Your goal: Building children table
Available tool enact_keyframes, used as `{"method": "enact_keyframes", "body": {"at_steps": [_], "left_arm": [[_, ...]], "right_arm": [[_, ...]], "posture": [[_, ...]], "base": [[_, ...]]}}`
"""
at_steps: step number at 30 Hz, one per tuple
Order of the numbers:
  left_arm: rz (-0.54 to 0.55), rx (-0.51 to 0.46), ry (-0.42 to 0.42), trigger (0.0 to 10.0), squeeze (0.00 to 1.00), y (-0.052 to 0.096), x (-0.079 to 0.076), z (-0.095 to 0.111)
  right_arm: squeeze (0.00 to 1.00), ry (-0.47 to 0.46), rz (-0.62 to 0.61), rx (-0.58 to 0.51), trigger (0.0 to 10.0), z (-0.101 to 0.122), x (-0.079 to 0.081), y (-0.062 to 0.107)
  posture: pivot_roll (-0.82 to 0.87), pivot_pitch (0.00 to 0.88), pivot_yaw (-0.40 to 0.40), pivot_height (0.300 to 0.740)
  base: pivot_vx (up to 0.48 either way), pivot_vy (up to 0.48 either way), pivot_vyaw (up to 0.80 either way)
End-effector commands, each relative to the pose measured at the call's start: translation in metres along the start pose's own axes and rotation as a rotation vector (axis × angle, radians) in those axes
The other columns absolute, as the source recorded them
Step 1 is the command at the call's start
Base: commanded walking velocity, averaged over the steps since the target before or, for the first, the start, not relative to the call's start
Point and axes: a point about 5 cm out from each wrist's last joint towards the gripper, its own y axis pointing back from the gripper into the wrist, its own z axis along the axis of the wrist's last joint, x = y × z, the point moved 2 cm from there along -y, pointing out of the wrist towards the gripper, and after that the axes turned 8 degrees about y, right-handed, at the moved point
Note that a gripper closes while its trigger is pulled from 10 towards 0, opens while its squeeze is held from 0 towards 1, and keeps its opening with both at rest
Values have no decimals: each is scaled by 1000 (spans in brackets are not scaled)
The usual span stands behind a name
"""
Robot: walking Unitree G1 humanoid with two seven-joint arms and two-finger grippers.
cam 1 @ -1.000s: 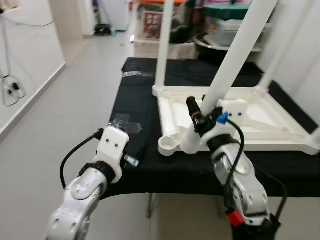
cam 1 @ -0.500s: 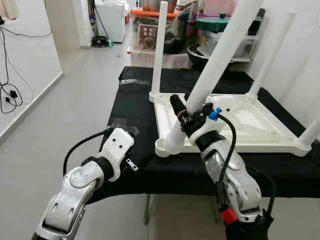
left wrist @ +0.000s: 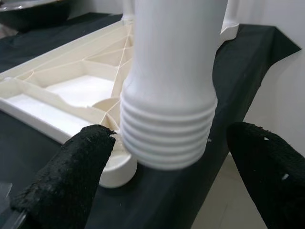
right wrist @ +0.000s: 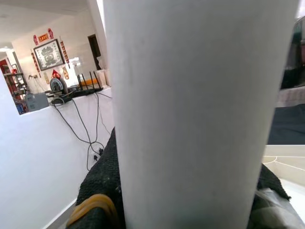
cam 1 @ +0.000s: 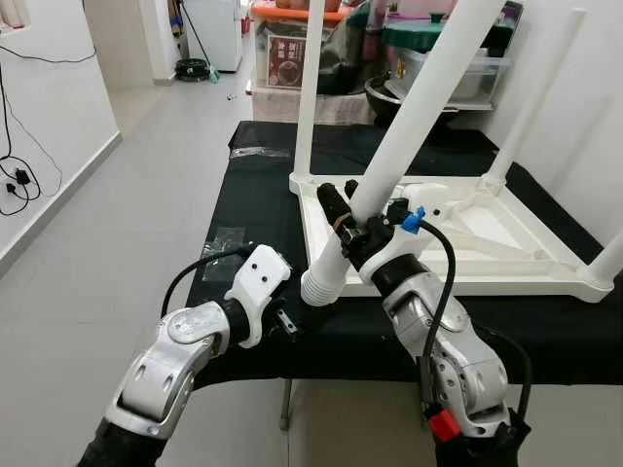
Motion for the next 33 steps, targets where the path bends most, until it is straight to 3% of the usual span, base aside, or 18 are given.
{"method": "enact_keyframes", "body": {"at_steps": [1, 9, 23, 24, 33], "left_arm": [[-14, -8, 1, 10000, 0, -6, -2, -1], [-9, -15, -8, 10000, 0, -9, 1, -2], [-71, 17, 17, 10000, 0, -14, -10, -16], [-70, 17, 13, 0, 0, -14, -10, -16], [-75, 0, -12, 0, 0, -14, -8, -14]], "right_arm": [[0, -21, 18, -7, 10000, 3, 3, 1], [0, -41, 53, 18, 10000, -2, 9, 5], [0, -36, 73, 14, 10000, 1, 15, 6], [0, -37, 74, 12, 10000, 2, 15, 6], [0, -11, 69, 36, 10000, -3, 17, 7]], "posture": [[59, 31, -82, 740], [62, 31, -82, 740], [54, 32, -76, 740], [54, 32, -76, 740], [58, 27, -73, 740]], "base": [[0, 0, 0], [0, 0, 0], [0, 0, 0], [0, 0, 0], [0, 0, 0]]}}
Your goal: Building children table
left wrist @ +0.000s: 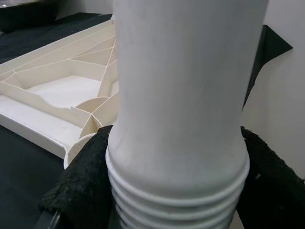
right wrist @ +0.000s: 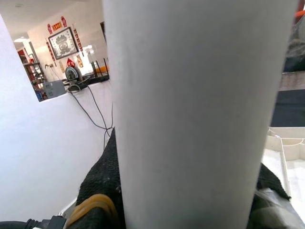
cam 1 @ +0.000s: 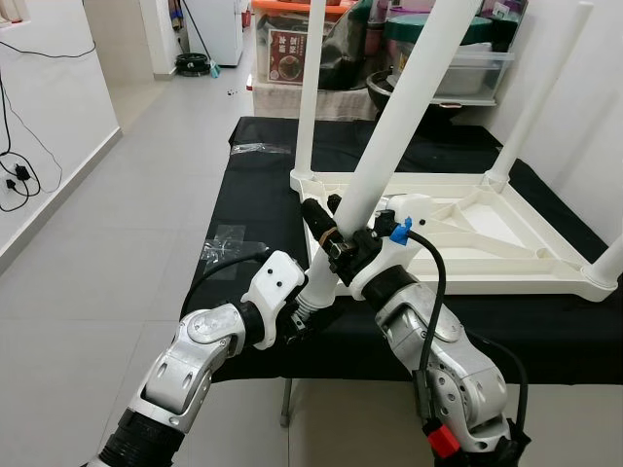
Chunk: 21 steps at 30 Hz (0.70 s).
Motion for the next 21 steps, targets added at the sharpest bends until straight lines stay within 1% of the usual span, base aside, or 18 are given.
{"method": "enact_keyframes", "body": {"at_steps": [1, 3, 4, 5, 6, 7, 9, 10, 12, 16, 17, 18, 19, 20, 21], "left_arm": [[-20, 2, -11, 0, 0, -2, -2, 0], [-26, 10, -18, 0, 0, -1, -4, -1], [-28, 19, -28, 510, 0, -1, -5, -2], [-38, 32, -45, 10000, 0, 0, -7, -4], [-38, 32, -45, 10000, 0, 0, -7, -4], [-40, 37, -50, 10000, 0, 0, -9, -5], [-47, 39, -76, 10000, 0, -1, -13, -7], [-47, 37, -91, 10000, 0, -1, -15, -7], [-53, 36, -108, 10000, 0, -1, -17, -8], [-54, 38, -112, 10000, 0, 0, -17, -9], [-53, 42, -127, 10000, 0, 1, -17, -10], [-53, 42, -127, 10000, 0, 1, -17, -10], [-56, 47, -144, 10000, 0, 2, -17, -11], [-56, 47, -144, 10000, 0, 2, -17, -11], [-54, 51, -157, 10000, 0, 3, -16, -12]], "right_arm": [[0, 22, 1, -17, 10000, 4, 2, 1], [0, 36, -10, -13, 10000, 3, 0, 1], [0, 41, -16, -8, 10000, 2, -1, 1], [212, 49, -22, -7, 10000, 1, -4, 2], [212, 49, -22, -7, 10000, 1, -4, 2], [1000, 54, -20, -8, 10000, 0, -5, 2], [1000, 55, -41, -2, 10000, 0, -11, 3], [0, 51, -51, -3, 10000, 1, -14, 3], [0, 48, -58, -5, 10000, 2, -17, 3], [0, 34, -54, -5, 10000, 3, -16, 3], [0, 12, -44, -3, 10000, 3, -15, 3], [0, 12, -44, -3, 10000, 3, -15, 3], [0, -27, -27, -1, 10000, 3, -12, 3], [0, -27, -27, -1, 10000, 3, -12, 3], [0, -48, -17, 1, 10000, 2, -10, 3]], "posture": [[58, 27, -73, 740], [58, 28, -74, 740], [58, 28, -73, 740], [60, 28, -73, 740], [60, 28, -73, 740], [67, 27, -72, 740], [72, 26, -76, 740], [67, 23, -70, 740], [62, 22, -67, 740], [62, 23, -66, 740], [62, 21, -64, 740], [62, 21, -64, 740], [64, 17, -63, 740], [64, 17, -63, 740], [65, 16, -62, 740]], "base": [[0, 0, 0], [0, 0, 0], [0, 0, 0], [0, 0, 0], [0, 0, 0], [0, 0, 0], [0, 0, 0], [0, 0, 0], [0, 0, 0], [0, 0, 0], [0, 0, 0], [0, 0, 0], [0, 0, 0], [0, 0, 0], [0, 0, 0]]}}
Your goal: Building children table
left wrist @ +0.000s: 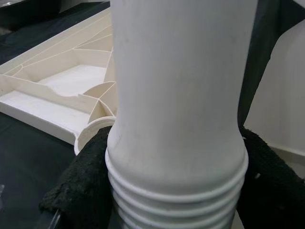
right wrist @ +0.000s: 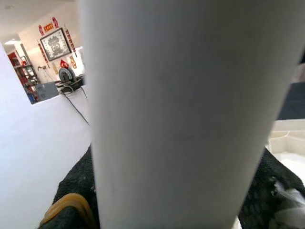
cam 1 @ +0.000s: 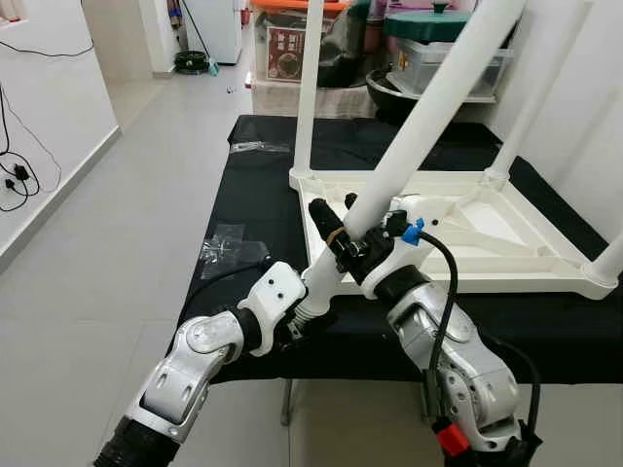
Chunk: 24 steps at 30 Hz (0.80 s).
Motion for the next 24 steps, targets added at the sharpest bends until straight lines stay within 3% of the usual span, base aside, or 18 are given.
{"method": "enact_keyframes", "body": {"at_steps": [1, 12, 13, 14, 15, 24], "left_arm": [[-70, -4, -50, 10000, 0, -3, -14, 1], [-78, -5, -59, 10000, 0, -2, -20, -2], [-80, -5, -62, 10000, 0, -2, -20, -2], [-81, -4, -64, 10000, 0, -2, -20, -2], [-81, -5, -66, 10000, 0, -3, -20, -2], [-76, -4, -54, 10000, 0, -2, -18, -2]], "right_arm": [[0, -38, 21, -7, 10000, 2, 4, -1], [0, -89, 58, -1, 10000, 1, 12, -1], [0, -89, 68, -1, 5294, 1, 14, -1], [0, -89, 74, -1, 5294, 2, 15, -1], [0, -92, 80, -1, 0, 2, 16, -1], [0, -89, 99, 9, 0, 0, 19, 1]], "posture": [[67, 13, -63, 740], [65, 17, -65, 740], [66, 15, -67, 740], [66, 15, -67, 740], [66, 15, -67, 740], [66, 15, -66, 740]], "base": [[0, 0, 0], [0, 0, 0], [0, 0, 0], [0, 0, 0], [0, 0, 0], [0, 0, 0]]}}
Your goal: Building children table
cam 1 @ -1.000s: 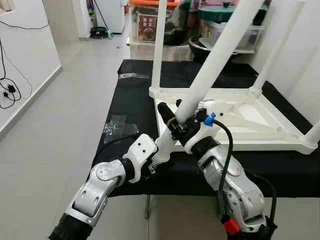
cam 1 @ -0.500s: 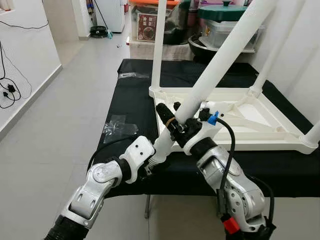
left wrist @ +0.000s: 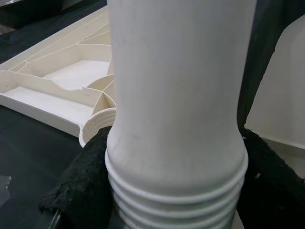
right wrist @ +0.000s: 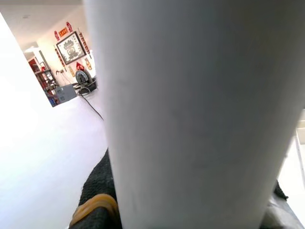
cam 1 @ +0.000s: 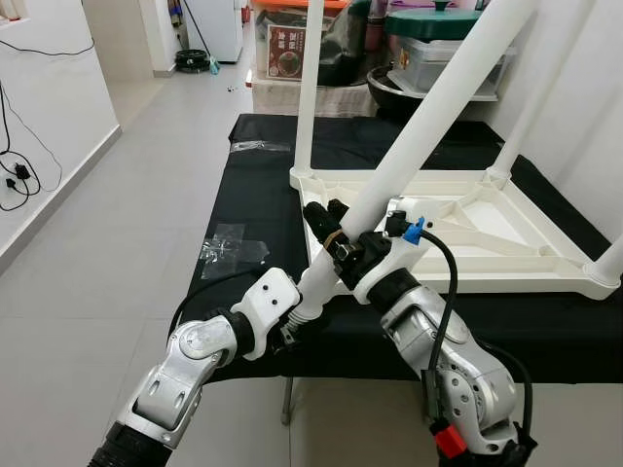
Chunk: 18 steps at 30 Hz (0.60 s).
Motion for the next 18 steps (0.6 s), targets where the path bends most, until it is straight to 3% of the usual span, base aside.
{"method": "enact_keyframes", "body": {"at_steps": [1, 14, 15, 16, 18], "left_arm": [[-80, -11, -40, 10000, 0, -4, -16, 3], [-33, 25, -6, 10000, 0, -4, -11, -3], [-28, 32, -14, 10000, 776, -4, -10, -4], [-13, 41, -32, 10000, 1000, -1, -8, -6], [-3, 47, -45, 10000, 1000, 1, -6, -8]], "right_arm": [[0, -12, 47, 1, 0, 1, 9, 0], [0, -5, 33, 0, 0, 1, 8, -1], [0, -5, 33, 0, 0, 1, 8, -1], [0, -4, 27, -4, 0, 2, 6, -1], [0, -3, 24, -7, 0, 2, 5, -1]], "posture": [[66, 15, -66, 740], [66, 15, -67, 740], [67, 13, -67, 740], [67, 11, -67, 740], [67, 11, -67, 740]], "base": [[0, 0, 0], [0, 0, 0], [0, 0, 0], [0, 0, 0], [0, 0, 0]]}}
